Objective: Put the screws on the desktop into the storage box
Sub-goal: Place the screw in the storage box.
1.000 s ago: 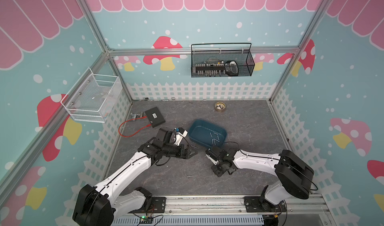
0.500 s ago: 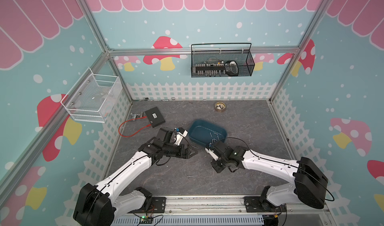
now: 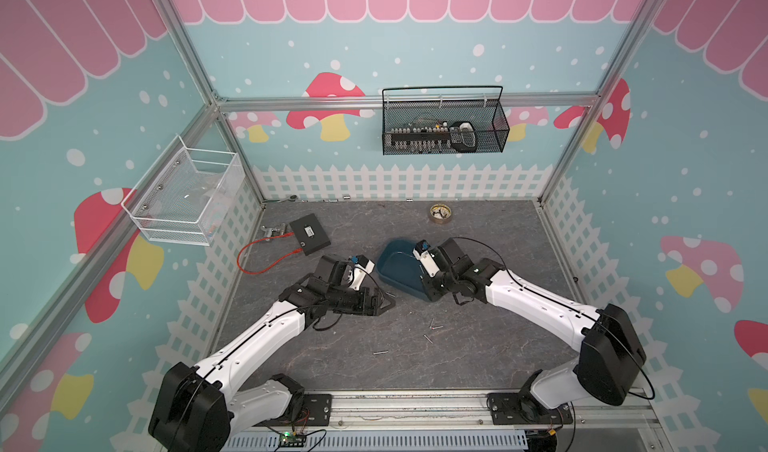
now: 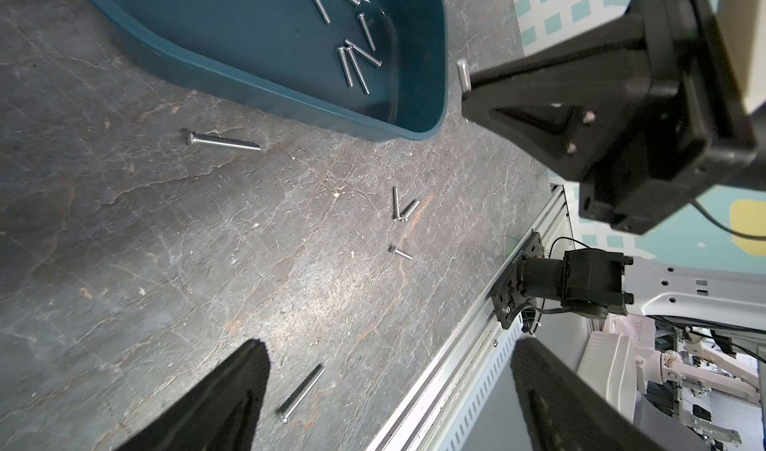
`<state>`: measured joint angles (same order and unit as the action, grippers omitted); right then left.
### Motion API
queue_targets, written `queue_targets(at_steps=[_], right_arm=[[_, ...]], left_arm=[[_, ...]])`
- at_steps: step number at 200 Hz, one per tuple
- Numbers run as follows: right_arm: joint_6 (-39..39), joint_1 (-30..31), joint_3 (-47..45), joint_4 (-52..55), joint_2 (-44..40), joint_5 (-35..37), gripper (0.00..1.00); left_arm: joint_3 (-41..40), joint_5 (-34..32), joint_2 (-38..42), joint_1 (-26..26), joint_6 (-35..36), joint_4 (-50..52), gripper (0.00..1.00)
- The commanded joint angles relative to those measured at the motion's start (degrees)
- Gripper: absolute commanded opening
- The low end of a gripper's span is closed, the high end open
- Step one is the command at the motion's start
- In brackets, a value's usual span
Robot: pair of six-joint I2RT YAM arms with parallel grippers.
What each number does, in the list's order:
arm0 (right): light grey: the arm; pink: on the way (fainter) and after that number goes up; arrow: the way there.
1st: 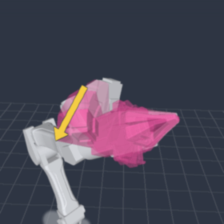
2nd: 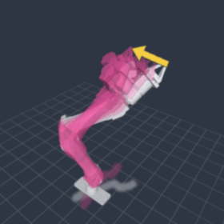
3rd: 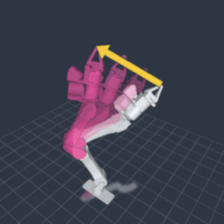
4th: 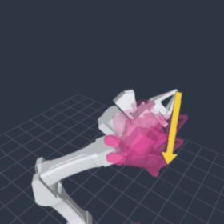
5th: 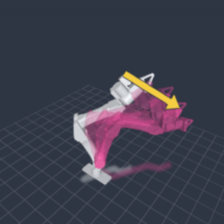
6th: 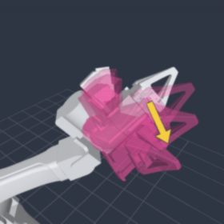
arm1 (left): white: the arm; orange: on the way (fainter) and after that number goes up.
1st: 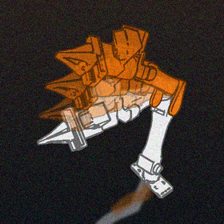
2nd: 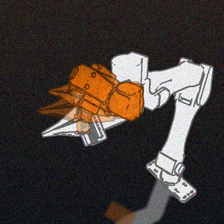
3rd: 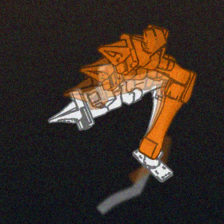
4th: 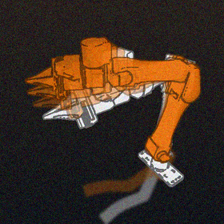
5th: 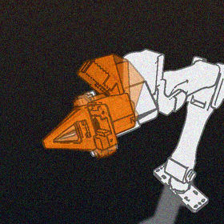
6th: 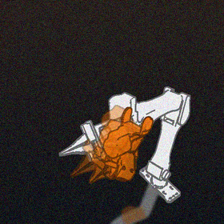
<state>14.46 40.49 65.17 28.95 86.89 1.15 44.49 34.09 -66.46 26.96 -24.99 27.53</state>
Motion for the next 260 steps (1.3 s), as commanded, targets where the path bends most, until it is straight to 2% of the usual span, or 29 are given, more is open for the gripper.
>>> queue_targets(at_steps=[1, 25, 78, 141, 217, 260], right_arm=[[-3.23, -1.34, 2.11, -0.53, 2.82, 1.65, 0.05], [-4.24, -2.4, 3.61, -1.04, 4.58, 2.85, 0.07], [-4.96, -4.18, 3.29, -2.17, 3.02, 1.04, 0.52], [-5.3, -5.51, -4.26, -6.19, -7.62, -13.53, 0.98], [-4.81, -5.68, -11.78, -2.3, -18.88, -31.36, 0.99], [-3.34, -5.63, -13.35, 1.72, -22.76, -36.12, 0.99]], left_arm=[[-0.24, -0.85, -0.16, -0.45, -0.5, -0.72, 0.96], [-0.19, -0.85, -0.17, -0.31, -0.5, -0.72, 0.96], [-0.02, -1.92, -1.01, 0.36, -0.42, 0.28, 0.96], [1.78, -6.37, -3.45, 3.7, -2.13, 4.13, 0.96], [5.27, -16.01, -8.9, 11.68, -1.3, 11.71, 0.95], [6.83, -19.29, -11.81, 15.19, -1.39, 15.03, 0.92]])
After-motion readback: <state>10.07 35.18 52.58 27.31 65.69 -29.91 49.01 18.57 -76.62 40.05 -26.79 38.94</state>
